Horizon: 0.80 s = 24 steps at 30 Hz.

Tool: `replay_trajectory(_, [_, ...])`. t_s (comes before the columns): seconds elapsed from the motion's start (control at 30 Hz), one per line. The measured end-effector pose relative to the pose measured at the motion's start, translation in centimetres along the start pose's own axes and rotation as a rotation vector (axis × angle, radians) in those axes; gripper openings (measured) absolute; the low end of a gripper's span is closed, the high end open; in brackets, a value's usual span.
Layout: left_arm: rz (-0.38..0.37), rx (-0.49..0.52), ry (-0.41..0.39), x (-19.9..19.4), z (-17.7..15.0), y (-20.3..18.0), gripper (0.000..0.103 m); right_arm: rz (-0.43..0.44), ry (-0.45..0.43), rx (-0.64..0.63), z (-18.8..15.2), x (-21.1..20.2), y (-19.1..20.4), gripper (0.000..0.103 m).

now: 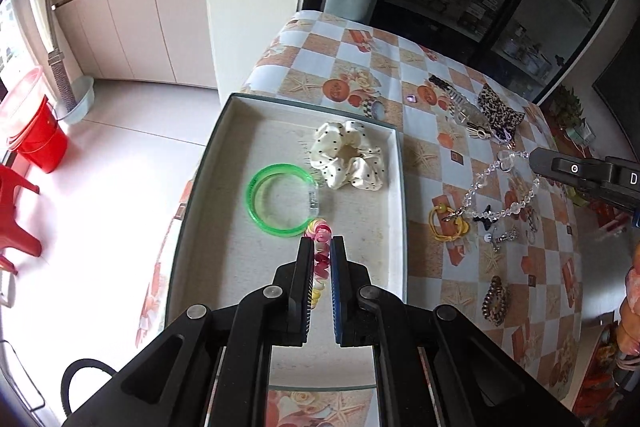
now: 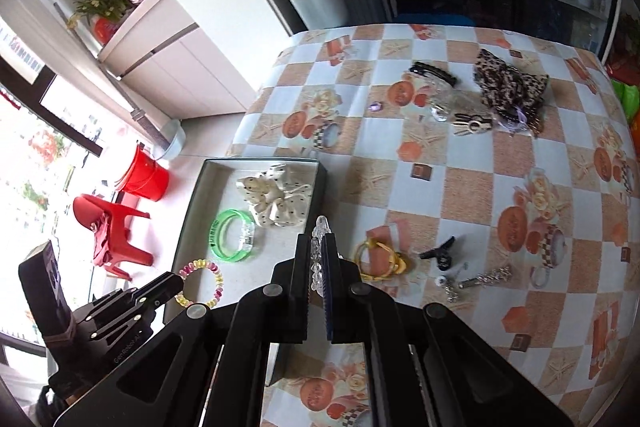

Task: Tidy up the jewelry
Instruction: 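Lower the beaded bracelet and crystal chain into the tray and open both tools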

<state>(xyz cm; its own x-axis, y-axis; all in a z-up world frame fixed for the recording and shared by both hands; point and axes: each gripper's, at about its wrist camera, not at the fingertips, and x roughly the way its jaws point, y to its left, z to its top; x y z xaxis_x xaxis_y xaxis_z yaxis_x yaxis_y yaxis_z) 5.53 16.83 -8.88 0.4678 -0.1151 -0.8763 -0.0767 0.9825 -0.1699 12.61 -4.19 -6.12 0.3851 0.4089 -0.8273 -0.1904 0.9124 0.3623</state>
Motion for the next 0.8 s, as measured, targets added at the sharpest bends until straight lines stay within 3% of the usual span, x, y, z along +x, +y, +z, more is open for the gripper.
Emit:
replay_trajectory(0.47, [0.072,-0.089,0.029,3.5,-0.1,5.3,0.011,0.176,0.080,-0.181,4.0,8.9,11.1,0.005])
replay_trajectory(0.63, [0.096,-0.080,0.034,5.2,0.0,5.2,0.011,0.217,0.085,-0.187,5.4,12.3,12.7,0.005])
replay_trajectory(0.8, [0.116,-0.051,0.041,6.7,0.2,4.6,0.011,0.176,0.126,-0.163,5.8,16.4,11.3,0.005])
